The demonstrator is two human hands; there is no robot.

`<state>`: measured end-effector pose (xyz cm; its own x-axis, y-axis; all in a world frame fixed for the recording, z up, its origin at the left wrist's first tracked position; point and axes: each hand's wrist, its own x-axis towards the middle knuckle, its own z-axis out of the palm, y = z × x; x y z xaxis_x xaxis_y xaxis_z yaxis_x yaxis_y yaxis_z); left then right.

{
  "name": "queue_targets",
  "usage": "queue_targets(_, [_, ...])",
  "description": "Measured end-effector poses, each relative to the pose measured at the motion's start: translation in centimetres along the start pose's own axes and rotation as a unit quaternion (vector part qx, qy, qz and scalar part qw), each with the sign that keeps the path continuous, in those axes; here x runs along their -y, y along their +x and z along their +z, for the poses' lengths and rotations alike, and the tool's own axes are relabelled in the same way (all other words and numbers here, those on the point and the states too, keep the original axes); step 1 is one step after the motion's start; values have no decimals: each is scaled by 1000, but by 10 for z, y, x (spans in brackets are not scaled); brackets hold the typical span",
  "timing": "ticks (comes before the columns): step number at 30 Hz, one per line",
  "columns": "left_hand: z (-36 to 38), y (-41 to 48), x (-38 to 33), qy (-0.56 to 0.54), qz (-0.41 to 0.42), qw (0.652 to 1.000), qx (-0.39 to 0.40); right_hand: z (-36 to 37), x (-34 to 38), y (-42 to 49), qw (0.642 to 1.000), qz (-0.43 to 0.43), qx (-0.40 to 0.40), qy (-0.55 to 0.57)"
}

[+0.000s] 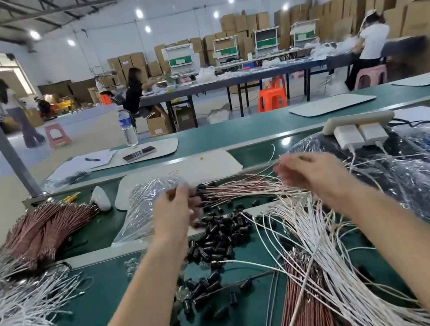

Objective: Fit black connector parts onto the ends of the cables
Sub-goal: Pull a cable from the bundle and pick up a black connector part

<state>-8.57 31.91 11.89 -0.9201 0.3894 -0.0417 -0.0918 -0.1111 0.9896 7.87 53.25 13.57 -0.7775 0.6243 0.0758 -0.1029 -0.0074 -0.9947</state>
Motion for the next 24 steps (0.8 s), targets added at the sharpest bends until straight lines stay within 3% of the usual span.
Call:
queue_targets(3, [21,29,-30,-19,-35,999,-9,-6,31,44,992,99,38,-71])
queue_targets(6, [12,30,-21,96,-23,995,4,-15,15,48,952,157,86,-248])
queue_targets(9, [-9,9,9,233,40,969,69,-14,-20,32,944,101,67,-306])
queue_targets(14, [-43,-44,56,342,173,917,110,4,-61,0,935,-13,14,-354])
queue_targets(16, [-45,-57,68,448,249,849,128,15,-67,-7,930,-41,-2,-365])
queue_targets(20, [-27,-54,92,638,363,655,182,38,-66,-20,926,-60,-14,-372])
queue_targets(22, [-15,-50,98,675,375,605,194,47,-65,-26,928,-71,-22,-365])
queue_targets(24, [-8,-48,99,684,379,593,195,52,-64,-33,923,-79,-22,-376])
